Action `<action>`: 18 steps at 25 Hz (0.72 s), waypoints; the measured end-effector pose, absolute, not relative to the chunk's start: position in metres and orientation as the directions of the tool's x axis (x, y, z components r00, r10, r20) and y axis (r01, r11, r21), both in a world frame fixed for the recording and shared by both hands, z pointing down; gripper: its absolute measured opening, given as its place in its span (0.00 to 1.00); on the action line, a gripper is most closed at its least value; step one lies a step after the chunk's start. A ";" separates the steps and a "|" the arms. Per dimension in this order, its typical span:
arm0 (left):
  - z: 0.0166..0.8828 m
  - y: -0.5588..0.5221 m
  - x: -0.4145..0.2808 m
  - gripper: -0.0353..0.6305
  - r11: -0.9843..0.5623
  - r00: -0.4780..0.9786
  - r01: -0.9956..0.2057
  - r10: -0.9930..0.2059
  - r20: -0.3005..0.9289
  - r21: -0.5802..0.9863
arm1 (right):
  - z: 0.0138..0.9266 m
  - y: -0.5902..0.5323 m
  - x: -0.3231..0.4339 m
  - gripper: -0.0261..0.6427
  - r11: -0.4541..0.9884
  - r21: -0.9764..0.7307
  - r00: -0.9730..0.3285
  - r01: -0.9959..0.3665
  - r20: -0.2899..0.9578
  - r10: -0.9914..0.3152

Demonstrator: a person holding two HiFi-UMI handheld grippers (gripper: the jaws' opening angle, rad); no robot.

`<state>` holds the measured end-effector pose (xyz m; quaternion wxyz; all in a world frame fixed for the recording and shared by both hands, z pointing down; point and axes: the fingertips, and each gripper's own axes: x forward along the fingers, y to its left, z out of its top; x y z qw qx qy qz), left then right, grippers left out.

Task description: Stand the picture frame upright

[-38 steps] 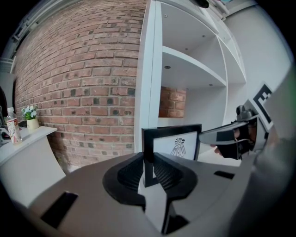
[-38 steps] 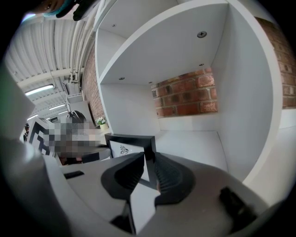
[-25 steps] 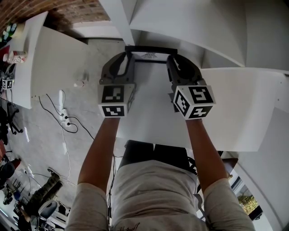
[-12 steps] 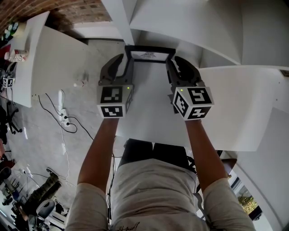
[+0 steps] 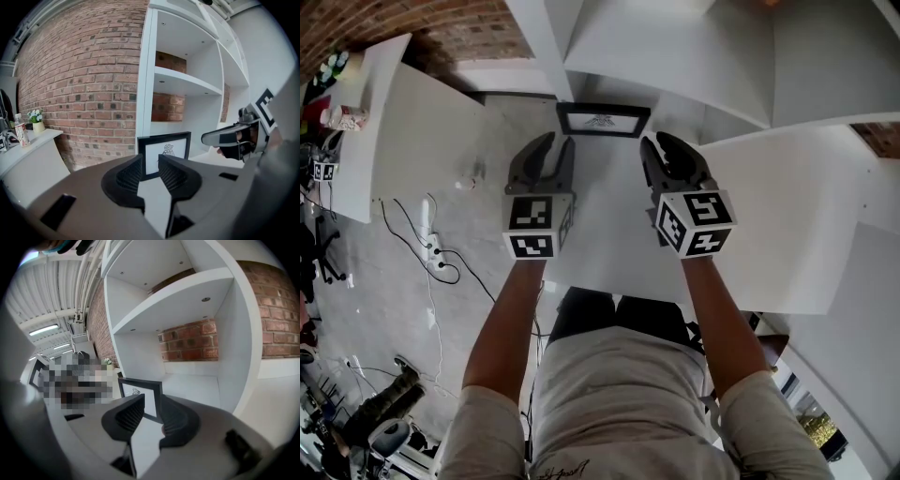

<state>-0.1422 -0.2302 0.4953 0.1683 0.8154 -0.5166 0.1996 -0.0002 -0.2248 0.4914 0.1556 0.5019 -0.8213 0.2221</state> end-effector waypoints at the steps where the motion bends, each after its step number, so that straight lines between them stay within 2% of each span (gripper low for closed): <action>1: 0.492 -0.227 -0.142 0.22 -0.409 0.386 -0.910 -0.777 0.498 0.068 | 0.488 -0.222 0.000 0.17 0.404 -0.208 -0.453 -0.891 0.476 -0.754; 8: 0.465 -0.208 -0.147 0.18 -0.399 0.368 -0.916 -0.788 0.493 0.047 | 0.466 -0.198 0.004 0.17 0.445 -0.227 -0.499 -0.866 0.459 -0.735; 12: 0.452 -0.194 -0.159 0.14 -0.378 0.353 -0.924 -0.796 0.492 0.051 | 0.453 -0.179 0.006 0.11 0.469 -0.230 -0.520 -0.853 0.455 -0.722; 18: 0.432 -0.167 -0.164 0.09 -0.360 0.343 -0.931 -0.810 0.475 0.059 | 0.438 -0.151 0.011 0.10 0.521 -0.215 -0.556 -0.826 0.455 -0.695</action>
